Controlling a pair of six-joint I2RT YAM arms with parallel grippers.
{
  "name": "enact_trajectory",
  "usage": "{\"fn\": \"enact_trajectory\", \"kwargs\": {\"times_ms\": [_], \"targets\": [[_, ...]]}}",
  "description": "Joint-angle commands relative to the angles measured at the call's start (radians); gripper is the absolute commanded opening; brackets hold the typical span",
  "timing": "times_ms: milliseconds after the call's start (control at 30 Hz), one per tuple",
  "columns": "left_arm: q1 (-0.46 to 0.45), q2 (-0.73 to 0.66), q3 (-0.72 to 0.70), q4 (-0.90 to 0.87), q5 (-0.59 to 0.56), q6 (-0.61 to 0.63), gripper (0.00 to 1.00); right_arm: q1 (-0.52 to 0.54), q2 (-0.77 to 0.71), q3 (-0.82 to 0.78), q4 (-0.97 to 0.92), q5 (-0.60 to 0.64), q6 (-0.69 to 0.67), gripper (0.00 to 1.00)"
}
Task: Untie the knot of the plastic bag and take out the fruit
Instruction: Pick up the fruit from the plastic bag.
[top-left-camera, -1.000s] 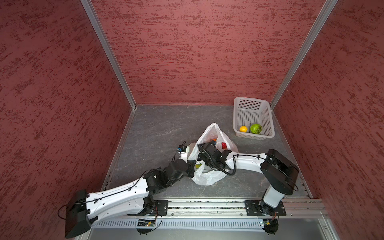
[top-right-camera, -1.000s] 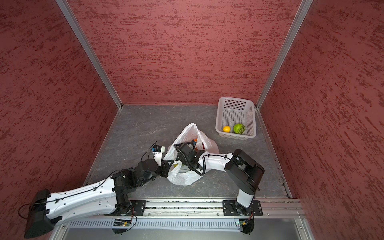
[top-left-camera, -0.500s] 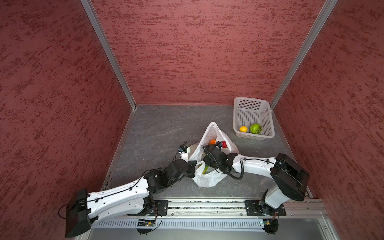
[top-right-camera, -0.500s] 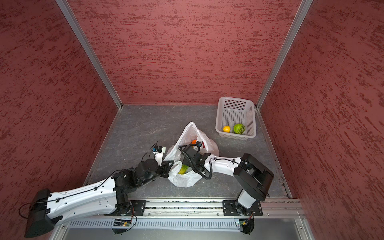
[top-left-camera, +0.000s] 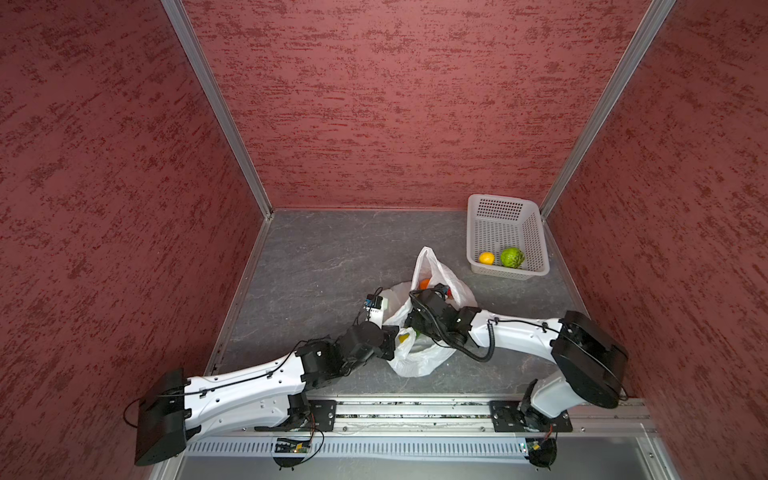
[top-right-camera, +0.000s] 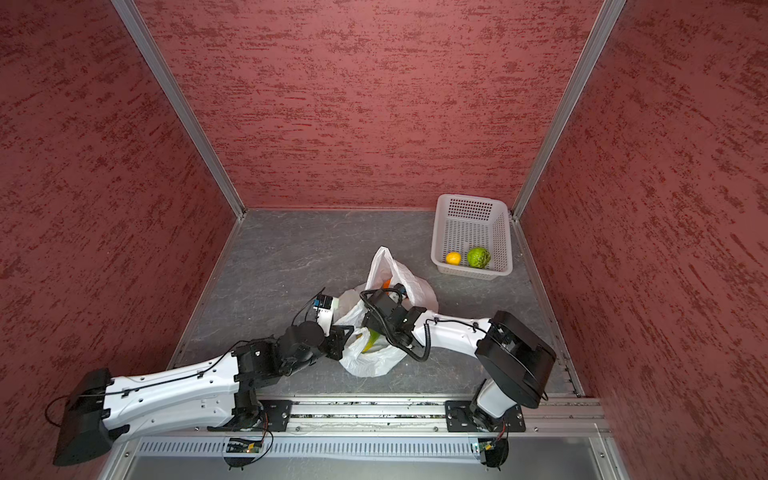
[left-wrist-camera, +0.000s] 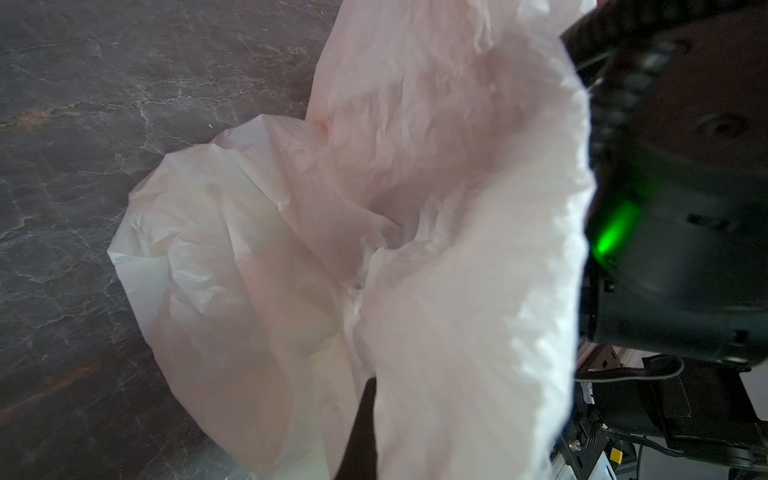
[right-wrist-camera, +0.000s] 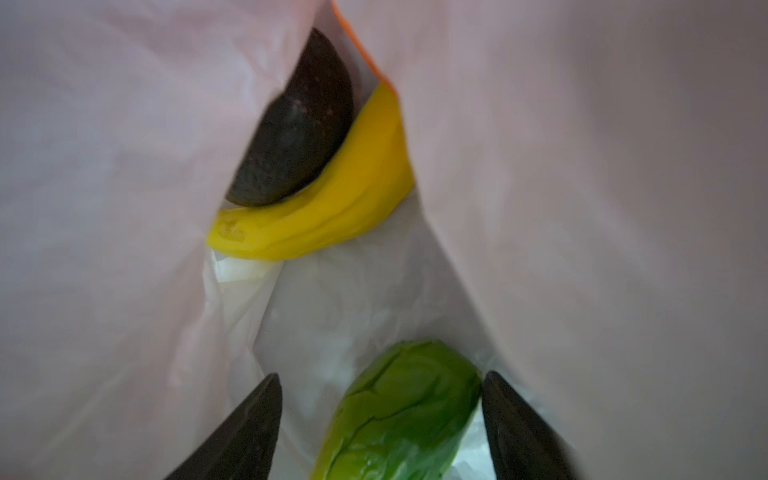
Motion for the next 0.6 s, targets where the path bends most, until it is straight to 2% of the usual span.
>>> {"fn": "enact_trajectory", "kwargs": {"times_ms": [0,400,500,567], "targets": [[-0.002,-0.018,0.008,0.015,-0.018,0.006,0.00,0.004,0.035,0.014,0.003,-0.058,0.063,0.78],[-0.002,-0.013,-0.002,0.030,-0.013,0.001,0.00,0.051,0.084,0.070,-0.071,-0.080,0.050,0.78],[-0.001,-0.016,-0.006,0.031,-0.016,0.000,0.00,0.051,0.103,0.070,-0.073,-0.074,0.051,0.65],[-0.001,-0.021,-0.006,0.030,-0.018,0.000,0.00,0.050,0.107,0.060,-0.061,-0.069,0.058,0.51]]}}
